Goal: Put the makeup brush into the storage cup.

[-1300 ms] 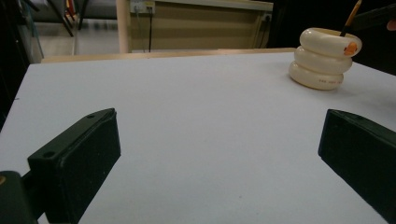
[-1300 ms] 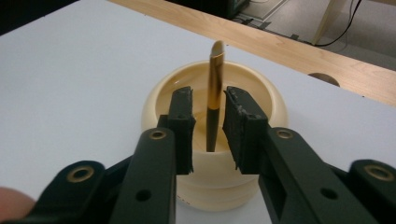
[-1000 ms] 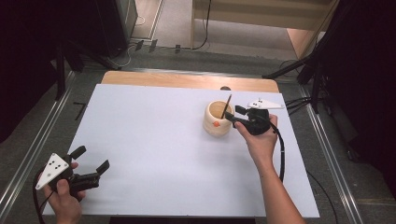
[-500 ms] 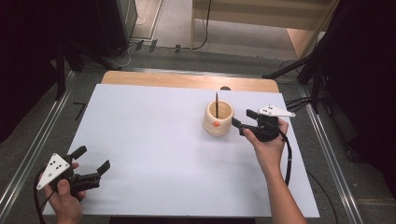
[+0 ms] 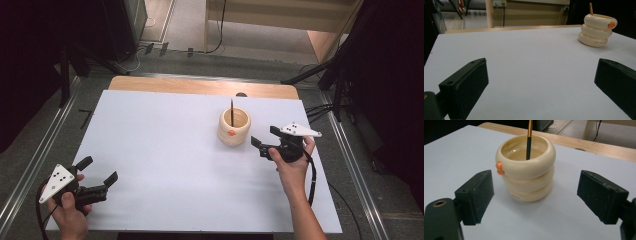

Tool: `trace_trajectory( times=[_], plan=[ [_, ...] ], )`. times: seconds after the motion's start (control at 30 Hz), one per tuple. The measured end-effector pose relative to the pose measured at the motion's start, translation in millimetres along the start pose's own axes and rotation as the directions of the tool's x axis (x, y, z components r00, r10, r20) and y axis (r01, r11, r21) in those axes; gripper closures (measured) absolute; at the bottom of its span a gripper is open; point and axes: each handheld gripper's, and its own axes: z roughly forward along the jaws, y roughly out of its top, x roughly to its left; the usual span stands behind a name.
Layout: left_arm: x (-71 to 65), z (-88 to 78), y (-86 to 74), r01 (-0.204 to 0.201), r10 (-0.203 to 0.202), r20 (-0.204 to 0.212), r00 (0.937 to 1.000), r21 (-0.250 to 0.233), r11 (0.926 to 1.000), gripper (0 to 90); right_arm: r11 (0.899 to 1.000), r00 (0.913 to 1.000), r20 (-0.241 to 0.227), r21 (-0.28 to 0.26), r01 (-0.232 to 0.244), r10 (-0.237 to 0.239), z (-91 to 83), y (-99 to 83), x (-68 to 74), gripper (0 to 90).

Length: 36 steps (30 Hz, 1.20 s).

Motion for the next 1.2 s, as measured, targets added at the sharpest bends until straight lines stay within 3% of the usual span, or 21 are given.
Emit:
trace_trajectory(
  times=[0.67,1.2],
  plan=[
    [-0.1,-0.4,0.1,-0.003,0.003,0.002,1.0000,0.000,1.0000,0.0,0.999,0.9996,-0.022,-0.028,-0.018,0.017,-19.1,-31.8,-5.0,0.0],
    [-0.9,-0.7,0.2,-0.006,0.006,0.004,1.0000,0.003,1.0000,0.0,0.995,0.9994,0.027,-0.095,-0.020,0.023,-35.8,-55.8,-5.1,0.0]
  ],
)
